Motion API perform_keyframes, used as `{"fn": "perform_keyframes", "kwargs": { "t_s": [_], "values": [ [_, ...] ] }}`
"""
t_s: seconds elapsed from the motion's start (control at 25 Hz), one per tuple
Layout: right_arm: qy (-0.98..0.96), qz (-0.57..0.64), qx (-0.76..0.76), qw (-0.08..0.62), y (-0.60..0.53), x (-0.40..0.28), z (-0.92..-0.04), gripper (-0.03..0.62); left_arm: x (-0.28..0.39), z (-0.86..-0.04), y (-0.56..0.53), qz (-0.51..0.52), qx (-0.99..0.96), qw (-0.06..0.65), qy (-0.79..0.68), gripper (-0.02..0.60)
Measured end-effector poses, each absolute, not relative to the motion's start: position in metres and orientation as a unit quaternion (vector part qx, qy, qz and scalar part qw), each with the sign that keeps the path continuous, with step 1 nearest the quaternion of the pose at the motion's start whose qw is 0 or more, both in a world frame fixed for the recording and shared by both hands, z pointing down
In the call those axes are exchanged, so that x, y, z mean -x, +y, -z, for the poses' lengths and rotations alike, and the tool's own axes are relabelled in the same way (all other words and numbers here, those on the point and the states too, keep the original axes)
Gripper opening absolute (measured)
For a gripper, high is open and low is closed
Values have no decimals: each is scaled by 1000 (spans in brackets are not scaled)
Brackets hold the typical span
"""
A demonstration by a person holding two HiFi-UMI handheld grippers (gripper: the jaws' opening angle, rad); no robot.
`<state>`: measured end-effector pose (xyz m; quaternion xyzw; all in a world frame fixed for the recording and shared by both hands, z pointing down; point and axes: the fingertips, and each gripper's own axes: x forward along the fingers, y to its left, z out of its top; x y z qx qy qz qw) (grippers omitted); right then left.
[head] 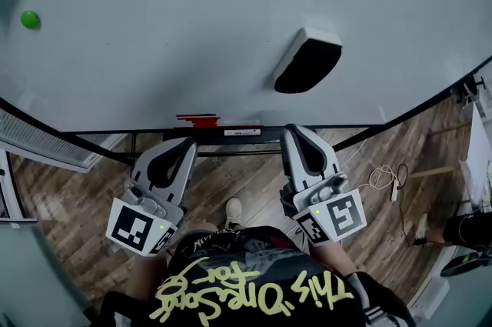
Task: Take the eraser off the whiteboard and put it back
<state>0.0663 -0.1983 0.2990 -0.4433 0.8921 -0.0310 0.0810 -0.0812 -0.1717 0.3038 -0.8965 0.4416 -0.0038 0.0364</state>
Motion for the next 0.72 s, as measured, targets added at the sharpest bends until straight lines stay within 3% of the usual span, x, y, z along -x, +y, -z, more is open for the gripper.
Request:
{"fn": "perform_keyframes", "kwargs": {
  "t_s": [0.72],
  "values": [
    [859, 17, 502, 100, -200, -73, -278, 12, 88, -301, -178, -4, 916, 32, 401, 11]
  ]
}}
